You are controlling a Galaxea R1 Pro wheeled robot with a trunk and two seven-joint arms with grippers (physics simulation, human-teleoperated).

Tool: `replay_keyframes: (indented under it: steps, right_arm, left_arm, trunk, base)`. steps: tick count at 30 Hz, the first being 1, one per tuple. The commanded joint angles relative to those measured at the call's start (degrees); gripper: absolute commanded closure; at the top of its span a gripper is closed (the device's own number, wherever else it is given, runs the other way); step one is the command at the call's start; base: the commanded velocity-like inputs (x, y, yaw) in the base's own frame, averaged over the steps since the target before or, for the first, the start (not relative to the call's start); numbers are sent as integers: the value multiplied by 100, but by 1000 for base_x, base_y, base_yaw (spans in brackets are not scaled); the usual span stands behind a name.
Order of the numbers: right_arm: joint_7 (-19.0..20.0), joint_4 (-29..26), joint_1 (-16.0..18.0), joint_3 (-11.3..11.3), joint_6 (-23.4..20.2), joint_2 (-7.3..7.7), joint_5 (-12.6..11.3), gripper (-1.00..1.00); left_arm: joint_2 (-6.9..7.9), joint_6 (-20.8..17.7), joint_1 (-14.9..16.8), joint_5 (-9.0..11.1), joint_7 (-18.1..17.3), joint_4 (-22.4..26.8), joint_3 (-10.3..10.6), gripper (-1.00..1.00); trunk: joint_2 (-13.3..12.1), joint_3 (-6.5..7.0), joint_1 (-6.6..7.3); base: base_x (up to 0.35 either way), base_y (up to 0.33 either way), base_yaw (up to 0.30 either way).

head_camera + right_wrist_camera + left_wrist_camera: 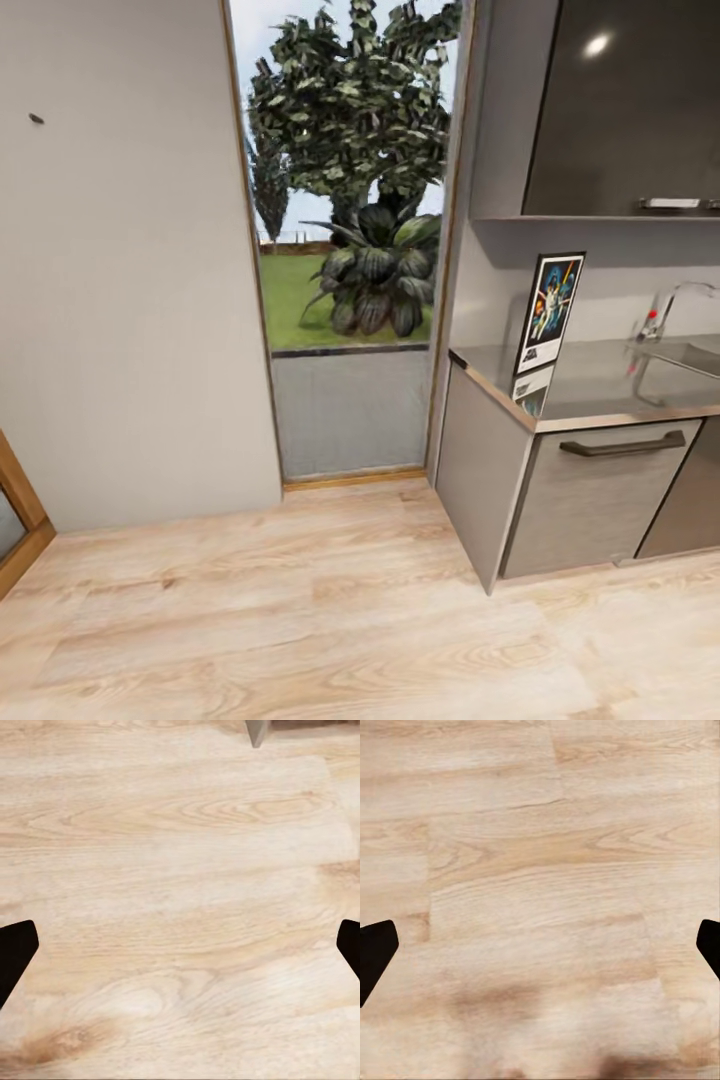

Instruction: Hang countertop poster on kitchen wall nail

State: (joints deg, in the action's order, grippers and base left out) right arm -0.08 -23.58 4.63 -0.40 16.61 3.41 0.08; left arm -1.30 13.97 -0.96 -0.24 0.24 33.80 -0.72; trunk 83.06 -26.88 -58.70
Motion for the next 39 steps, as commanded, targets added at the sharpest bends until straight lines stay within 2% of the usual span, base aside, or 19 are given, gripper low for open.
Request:
replay_keyframes:
  steps: [1,22,39]
  right_arm:
    - [-1,2,2,-4,18,-1,1,-100]
    - [-1,2,2,-2,18,-2,1,-100]
    - [-1,2,2,-3,18,-5,1,-100]
  left_arm:
    - [1,10,-1,-3,2,4,-7,-100]
    - [6,10,-1,-3,2,4,-7,-100]
    - [7,10,-1,-3,2,-1,-7,-100]
  trunk:
    - [2,-5,-3]
    - [2,-5,-3]
    - [2,-5,-3]
  base:
    - [291,229,0]
    - [289,231,-15]
    - [46,43,-268]
